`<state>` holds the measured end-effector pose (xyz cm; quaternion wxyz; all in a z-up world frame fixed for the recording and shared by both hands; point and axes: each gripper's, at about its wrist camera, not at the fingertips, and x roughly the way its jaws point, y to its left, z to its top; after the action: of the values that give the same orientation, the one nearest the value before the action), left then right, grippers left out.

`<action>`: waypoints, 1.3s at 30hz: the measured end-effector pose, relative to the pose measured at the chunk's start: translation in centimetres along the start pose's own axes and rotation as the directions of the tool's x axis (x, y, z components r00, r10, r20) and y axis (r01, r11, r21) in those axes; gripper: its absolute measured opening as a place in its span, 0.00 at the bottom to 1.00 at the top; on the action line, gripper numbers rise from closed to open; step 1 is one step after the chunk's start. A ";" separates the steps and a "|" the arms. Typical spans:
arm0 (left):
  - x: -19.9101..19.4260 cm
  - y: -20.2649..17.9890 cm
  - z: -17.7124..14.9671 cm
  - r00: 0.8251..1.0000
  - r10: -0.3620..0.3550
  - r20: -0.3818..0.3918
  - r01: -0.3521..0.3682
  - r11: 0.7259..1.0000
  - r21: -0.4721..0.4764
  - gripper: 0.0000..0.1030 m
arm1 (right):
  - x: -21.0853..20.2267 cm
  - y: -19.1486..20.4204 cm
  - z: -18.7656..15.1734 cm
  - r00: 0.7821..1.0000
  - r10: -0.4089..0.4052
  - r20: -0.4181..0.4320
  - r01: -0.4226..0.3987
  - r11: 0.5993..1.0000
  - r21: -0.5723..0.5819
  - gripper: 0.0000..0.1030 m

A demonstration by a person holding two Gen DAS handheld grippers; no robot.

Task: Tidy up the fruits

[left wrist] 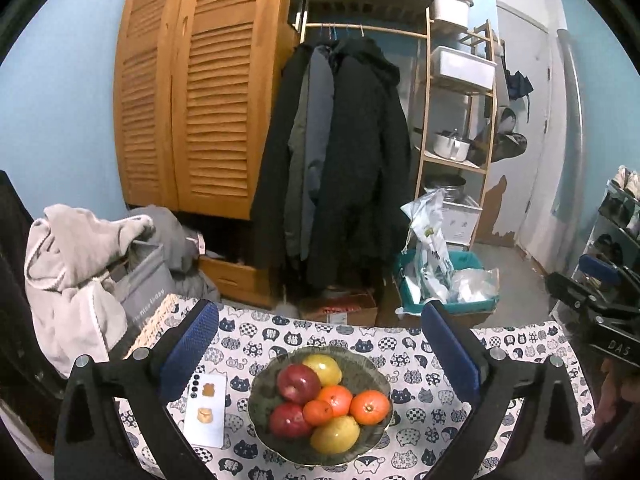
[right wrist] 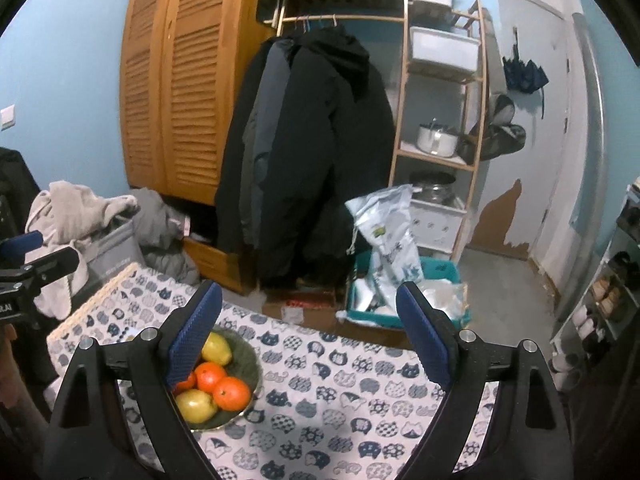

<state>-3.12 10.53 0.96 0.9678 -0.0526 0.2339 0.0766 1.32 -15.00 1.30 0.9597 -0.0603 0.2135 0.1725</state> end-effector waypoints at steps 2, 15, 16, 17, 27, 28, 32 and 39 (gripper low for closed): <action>-0.1 -0.2 0.1 1.000 -0.007 0.002 0.007 1.000 0.000 0.99 | -0.3 -0.3 0.0 1.000 -0.009 0.008 0.009 1.000 0.004 0.85; 0.0 -0.5 0.2 1.000 -0.014 -0.006 0.014 1.000 -0.006 0.99 | 0.1 -1.3 -0.6 1.000 -0.025 -0.015 0.025 1.000 0.005 0.85; 0.0 -0.5 0.2 1.000 -0.013 -0.006 0.013 1.000 -0.006 0.99 | 0.1 -1.3 -0.6 1.000 -0.025 -0.015 0.025 1.000 0.006 0.85; 0.0 -0.5 0.2 1.000 -0.013 -0.006 0.013 1.000 -0.006 0.99 | 0.1 -1.3 -0.6 1.000 -0.023 -0.015 0.024 1.000 0.006 0.85; 0.1 -0.6 0.0 1.000 -0.010 -0.013 0.010 1.000 -0.002 0.99 | 0.1 -1.4 -0.6 1.000 -0.025 -0.015 0.025 1.000 0.005 0.85; 0.1 -0.6 0.0 1.000 -0.010 -0.013 0.010 1.000 -0.002 0.99 | 0.1 -1.4 -0.6 1.000 -0.024 -0.015 0.024 1.000 0.005 0.85; 0.2 -0.5 0.0 1.000 -0.008 -0.017 0.008 1.000 -0.002 0.99 | 0.1 -1.4 -0.6 1.000 -0.025 -0.016 0.025 1.000 0.005 0.85; 0.2 -0.2 -0.1 1.000 0.000 -0.024 0.000 1.000 -0.007 0.99 | 0.1 -1.3 -0.6 1.000 -0.026 -0.014 0.026 1.000 0.005 0.85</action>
<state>-2.95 10.34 0.74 0.9648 -0.0571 0.2452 0.0767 1.66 -16.32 0.78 0.9605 -0.0618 0.2200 0.1590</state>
